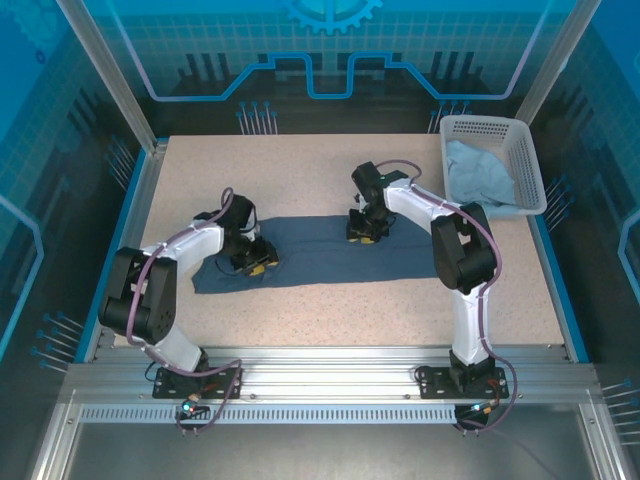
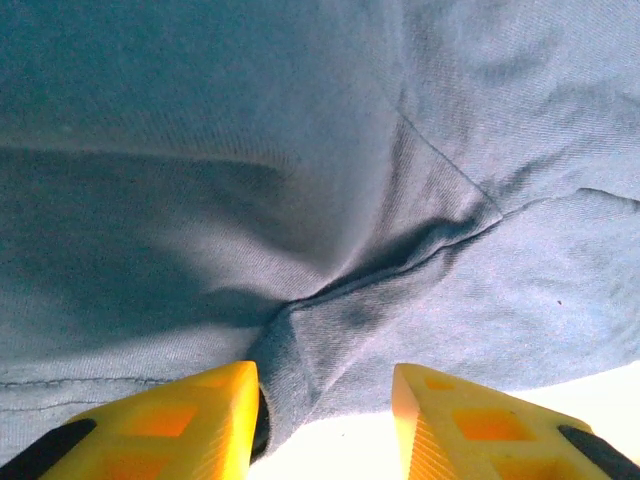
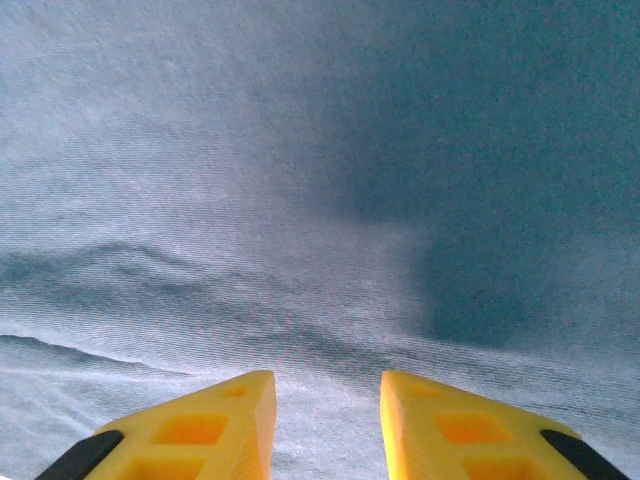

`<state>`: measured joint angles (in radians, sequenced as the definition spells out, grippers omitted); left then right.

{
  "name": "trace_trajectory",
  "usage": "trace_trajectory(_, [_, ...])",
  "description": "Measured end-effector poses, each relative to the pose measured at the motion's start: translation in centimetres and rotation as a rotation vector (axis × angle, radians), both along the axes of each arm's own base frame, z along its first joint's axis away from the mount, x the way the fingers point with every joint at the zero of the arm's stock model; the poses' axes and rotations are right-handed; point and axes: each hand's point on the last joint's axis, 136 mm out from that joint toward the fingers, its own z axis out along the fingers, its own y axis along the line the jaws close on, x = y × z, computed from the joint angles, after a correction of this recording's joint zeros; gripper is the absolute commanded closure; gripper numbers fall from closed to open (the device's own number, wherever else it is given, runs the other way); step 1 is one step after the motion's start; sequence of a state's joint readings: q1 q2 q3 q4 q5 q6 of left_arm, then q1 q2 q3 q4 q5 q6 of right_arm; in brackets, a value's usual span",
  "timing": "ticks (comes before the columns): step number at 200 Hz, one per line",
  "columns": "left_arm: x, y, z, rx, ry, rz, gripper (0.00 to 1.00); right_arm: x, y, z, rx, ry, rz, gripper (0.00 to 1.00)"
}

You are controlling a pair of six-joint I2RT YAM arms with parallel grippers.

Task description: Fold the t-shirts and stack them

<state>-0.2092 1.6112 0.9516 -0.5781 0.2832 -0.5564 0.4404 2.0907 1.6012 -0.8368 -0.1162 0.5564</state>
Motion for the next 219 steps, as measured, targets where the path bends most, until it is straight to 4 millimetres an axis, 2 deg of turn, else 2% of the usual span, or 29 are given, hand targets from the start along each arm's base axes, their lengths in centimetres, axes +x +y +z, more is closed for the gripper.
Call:
trace_trajectory(45, [0.0, 0.1, 1.3, -0.011, -0.025, 0.051, 0.65, -0.3, -0.1, -0.3, -0.005, 0.01, 0.0, 0.67])
trace_trajectory(99, [-0.3, -0.7, -0.1, -0.014, 0.012, 0.064, 0.68, -0.5, -0.2, -0.4, -0.006, 0.013, 0.0, 0.66])
trace_trajectory(144, [-2.1, -2.9, -0.9, -0.026, 0.051, 0.031, 0.72, -0.7, -0.3, -0.7, -0.008, 0.017, 0.0, 0.67])
trace_trajectory(180, [-3.2, -3.1, -1.6, -0.019, 0.082, 0.032, 0.73, -0.6, -0.3, -0.7, -0.006, 0.014, 0.0, 0.67])
trace_trajectory(204, [-3.0, -2.9, -1.0, -0.011, 0.07, 0.042, 0.69, -0.6, -0.3, -0.7, -0.006, 0.012, 0.0, 0.67])
trace_trajectory(219, [-2.4, -2.4, 0.4, 0.006, 0.022, 0.061, 0.68, -0.6, -0.3, -0.5, -0.004, 0.009, 0.0, 0.67])
